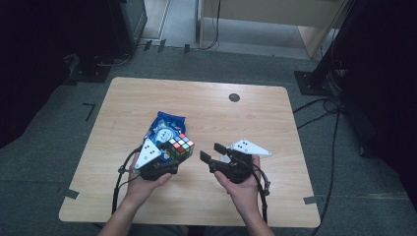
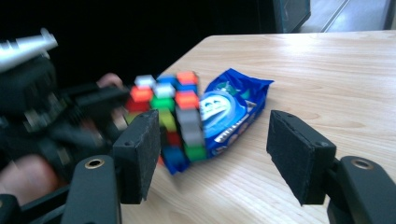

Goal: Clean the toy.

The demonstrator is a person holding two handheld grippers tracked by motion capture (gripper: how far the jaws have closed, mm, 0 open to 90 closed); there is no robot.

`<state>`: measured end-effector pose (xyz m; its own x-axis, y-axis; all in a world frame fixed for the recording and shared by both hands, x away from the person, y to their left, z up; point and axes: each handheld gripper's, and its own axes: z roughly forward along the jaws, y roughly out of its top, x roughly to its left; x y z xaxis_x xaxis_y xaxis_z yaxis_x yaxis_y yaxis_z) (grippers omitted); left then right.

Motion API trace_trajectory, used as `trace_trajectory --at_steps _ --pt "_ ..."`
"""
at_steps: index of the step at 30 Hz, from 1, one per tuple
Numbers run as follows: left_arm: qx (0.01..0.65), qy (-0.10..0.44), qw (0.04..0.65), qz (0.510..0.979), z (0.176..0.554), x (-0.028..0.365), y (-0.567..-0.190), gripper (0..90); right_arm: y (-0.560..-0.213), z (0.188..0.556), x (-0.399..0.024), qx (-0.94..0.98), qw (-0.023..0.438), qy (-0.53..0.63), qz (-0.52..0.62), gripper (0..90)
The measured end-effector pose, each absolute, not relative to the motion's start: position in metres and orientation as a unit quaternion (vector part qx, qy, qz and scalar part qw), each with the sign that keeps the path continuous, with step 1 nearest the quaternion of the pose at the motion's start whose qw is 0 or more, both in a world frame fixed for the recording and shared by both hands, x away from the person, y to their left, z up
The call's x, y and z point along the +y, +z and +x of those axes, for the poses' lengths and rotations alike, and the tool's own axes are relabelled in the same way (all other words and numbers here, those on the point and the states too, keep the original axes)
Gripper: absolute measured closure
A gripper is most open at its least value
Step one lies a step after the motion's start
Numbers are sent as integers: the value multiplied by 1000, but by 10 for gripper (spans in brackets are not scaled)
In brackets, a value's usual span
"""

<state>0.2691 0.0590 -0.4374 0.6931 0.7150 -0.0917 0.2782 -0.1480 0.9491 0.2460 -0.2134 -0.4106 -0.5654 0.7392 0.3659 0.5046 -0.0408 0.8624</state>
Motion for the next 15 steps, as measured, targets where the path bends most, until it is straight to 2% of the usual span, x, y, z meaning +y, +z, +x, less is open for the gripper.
trace_trajectory --at_steps 6,15 --pt "345 186 574 719 268 60 -432 337 -440 248 -184 721 92 539 426 308" --pt "330 174 575 728 260 43 -432 337 -445 238 -161 718 134 550 404 272"
